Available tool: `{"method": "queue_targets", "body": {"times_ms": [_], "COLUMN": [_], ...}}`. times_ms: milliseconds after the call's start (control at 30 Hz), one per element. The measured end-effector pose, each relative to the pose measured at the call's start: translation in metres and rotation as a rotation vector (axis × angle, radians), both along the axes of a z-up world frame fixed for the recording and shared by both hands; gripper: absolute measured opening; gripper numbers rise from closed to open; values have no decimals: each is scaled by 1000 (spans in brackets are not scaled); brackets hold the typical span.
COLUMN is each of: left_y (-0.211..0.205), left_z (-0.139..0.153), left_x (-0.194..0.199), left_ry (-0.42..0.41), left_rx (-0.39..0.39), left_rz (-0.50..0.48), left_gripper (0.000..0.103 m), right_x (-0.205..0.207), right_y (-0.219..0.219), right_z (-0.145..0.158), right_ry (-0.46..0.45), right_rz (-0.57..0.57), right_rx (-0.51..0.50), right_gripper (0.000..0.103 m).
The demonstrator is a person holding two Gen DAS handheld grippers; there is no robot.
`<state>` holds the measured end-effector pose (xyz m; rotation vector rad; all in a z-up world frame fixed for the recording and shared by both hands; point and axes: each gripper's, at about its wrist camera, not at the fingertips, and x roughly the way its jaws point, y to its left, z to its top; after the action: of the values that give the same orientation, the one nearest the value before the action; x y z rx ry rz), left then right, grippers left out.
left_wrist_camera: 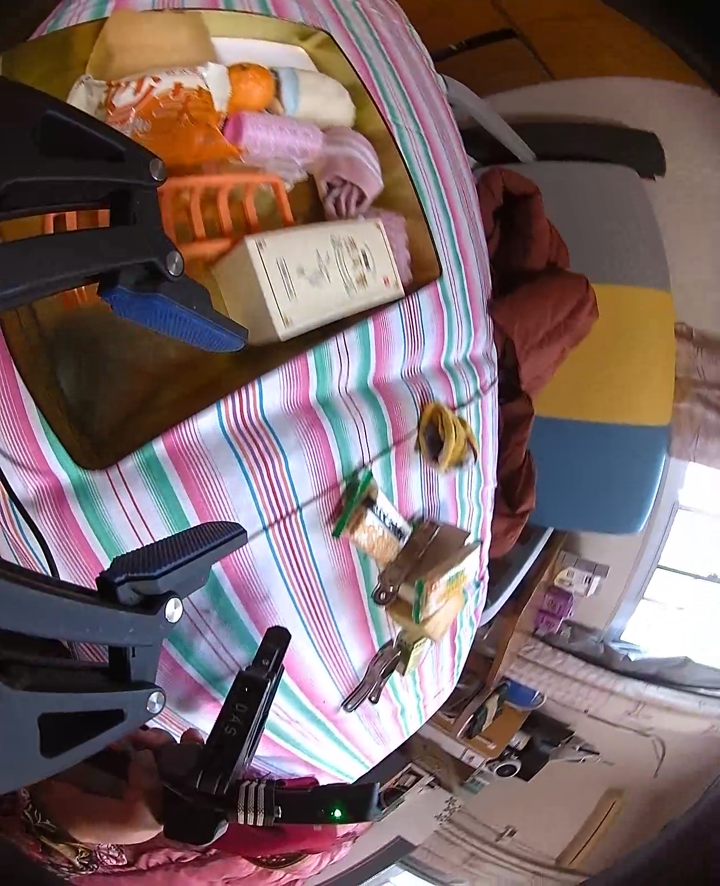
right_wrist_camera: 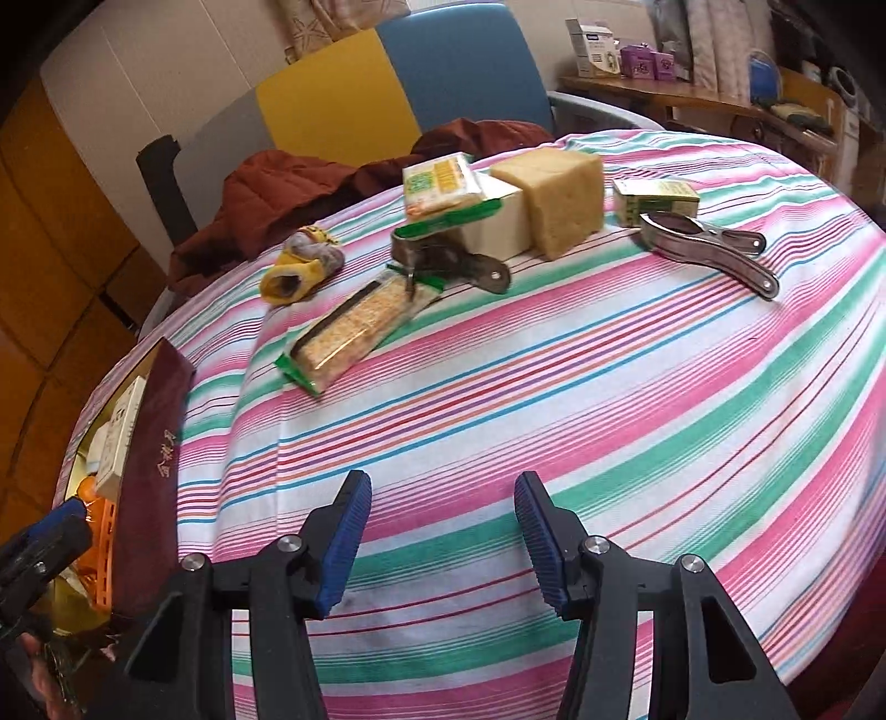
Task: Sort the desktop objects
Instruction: 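Move both open tools away from the gold tray toward the pile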
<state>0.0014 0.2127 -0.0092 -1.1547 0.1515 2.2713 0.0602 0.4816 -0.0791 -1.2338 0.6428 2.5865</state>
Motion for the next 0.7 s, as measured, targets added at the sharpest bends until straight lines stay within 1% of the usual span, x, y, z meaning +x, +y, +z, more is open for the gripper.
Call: {"method": "queue_targets", "body": {"times_ms": [100, 200, 367, 500, 567, 600, 633, 700], "left_y": [16, 30, 52, 67, 74, 78, 83, 91], "left_z": [1, 2, -1, -3, -5, -7, -9, -12], "left_x": [2, 0, -8, -15, -17, -18, -19, -22], "left_ry": [5, 7, -35, -86, -97, -100, -104, -112], "left_rx": [-14, -25, -37, -28, -31, -38, -51, -69], "left_rz": [-38, -63, -88, -97, -100, -105, -114, -131], "left_gripper": [65, 65, 65, 65, 66, 66, 66, 67], "right_x": [4, 5, 6, -2, -7, -11, -15, -27], "right_y": [6, 10, 35, 67, 84, 94, 106, 132], "right_z": [0, 1, 9, 18, 23, 26, 29, 33], "right_ry": [15, 18, 18, -34, -49, -57, -64, -102], "right_rz": [-8, -3, -6, 6, 13, 12, 9, 9], "right_rx": [-7, 20, 81, 178, 224, 253, 273, 296], "right_gripper": [55, 55, 55, 65, 68, 73, 82, 89]}}
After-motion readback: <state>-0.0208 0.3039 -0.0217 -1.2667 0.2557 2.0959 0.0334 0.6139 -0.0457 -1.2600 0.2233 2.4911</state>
